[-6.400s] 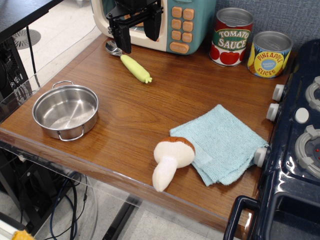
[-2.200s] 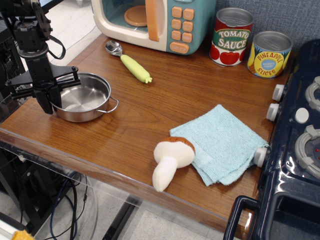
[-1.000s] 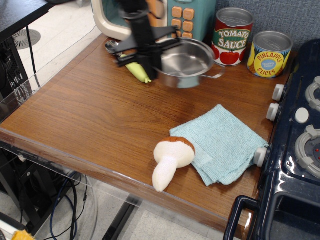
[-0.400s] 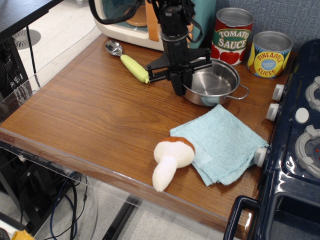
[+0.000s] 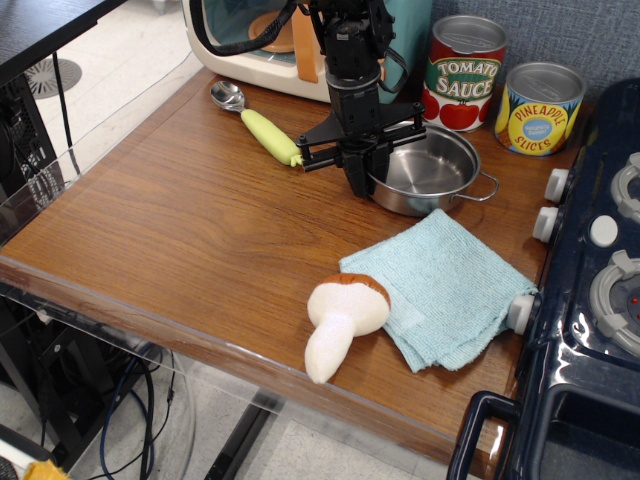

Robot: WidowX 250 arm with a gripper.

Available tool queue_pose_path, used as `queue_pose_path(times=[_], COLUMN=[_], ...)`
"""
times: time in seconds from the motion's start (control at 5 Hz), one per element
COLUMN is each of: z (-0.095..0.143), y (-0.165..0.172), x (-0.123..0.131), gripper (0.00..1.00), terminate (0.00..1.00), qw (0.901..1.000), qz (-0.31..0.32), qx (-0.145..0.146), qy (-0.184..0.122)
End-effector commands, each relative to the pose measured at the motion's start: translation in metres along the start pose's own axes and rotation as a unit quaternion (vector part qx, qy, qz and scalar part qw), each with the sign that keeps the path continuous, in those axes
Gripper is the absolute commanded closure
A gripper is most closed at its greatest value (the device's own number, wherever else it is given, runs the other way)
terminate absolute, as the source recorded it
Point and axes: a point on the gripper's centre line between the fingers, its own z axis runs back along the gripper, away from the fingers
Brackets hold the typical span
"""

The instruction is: Move the silver pot so that it's directly in front of the canned goods.

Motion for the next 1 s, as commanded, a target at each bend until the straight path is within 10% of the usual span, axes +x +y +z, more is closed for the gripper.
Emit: queue_pose_path(times=[0.0, 0.8], z=[0.031, 0.087], y=[0.001, 0.009], x=[0.006, -0.003], gripper=[0.0, 0.0], terminate=[0.0, 0.0], qw=[0.9999, 0.9973], qz=[-0.003, 0.009], qx=[-0.013, -0.041], qy=[-0.011, -0.061])
